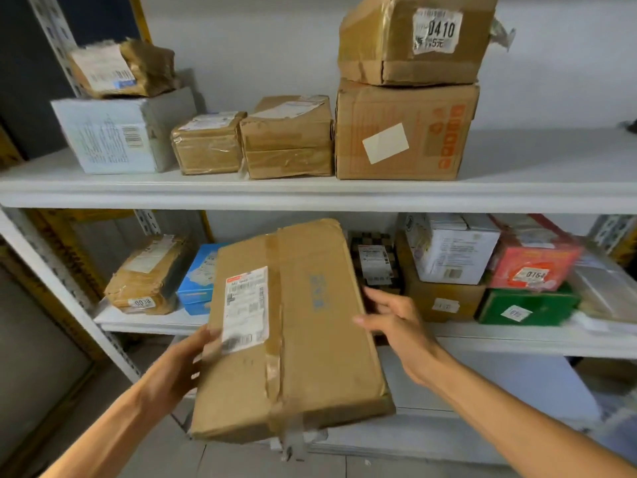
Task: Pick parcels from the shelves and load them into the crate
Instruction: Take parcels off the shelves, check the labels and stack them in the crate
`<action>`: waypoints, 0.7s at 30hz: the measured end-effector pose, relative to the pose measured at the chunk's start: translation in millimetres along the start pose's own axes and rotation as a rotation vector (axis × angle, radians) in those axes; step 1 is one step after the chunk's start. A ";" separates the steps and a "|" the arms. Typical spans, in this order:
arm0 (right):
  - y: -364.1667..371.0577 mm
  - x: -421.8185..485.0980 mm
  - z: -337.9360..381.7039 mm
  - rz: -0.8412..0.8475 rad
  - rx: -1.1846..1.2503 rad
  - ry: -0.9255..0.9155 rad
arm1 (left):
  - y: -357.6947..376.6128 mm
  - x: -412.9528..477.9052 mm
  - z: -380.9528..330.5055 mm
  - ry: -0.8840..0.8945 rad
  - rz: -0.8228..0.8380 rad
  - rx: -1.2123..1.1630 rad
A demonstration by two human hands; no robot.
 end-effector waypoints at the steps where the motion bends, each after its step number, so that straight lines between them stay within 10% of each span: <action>1: -2.9 1.6 0.9 -0.009 0.046 0.028 | -4.4 -0.6 -4.3 0.007 -0.015 -0.013; 6: -20.9 7.1 29.2 -0.057 0.319 0.066 | -3.6 -19.4 -38.1 0.176 -0.019 -0.065; 21: 3.6 22.9 53.3 0.166 0.145 0.051 | -3.0 -45.3 -98.3 0.259 0.017 0.022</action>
Point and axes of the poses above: each hand's wrist, its own x-axis towards the middle knuckle, its own y-axis out of the palm, z = x × y, the point moved 10 cm from there along x, towards the middle knuckle
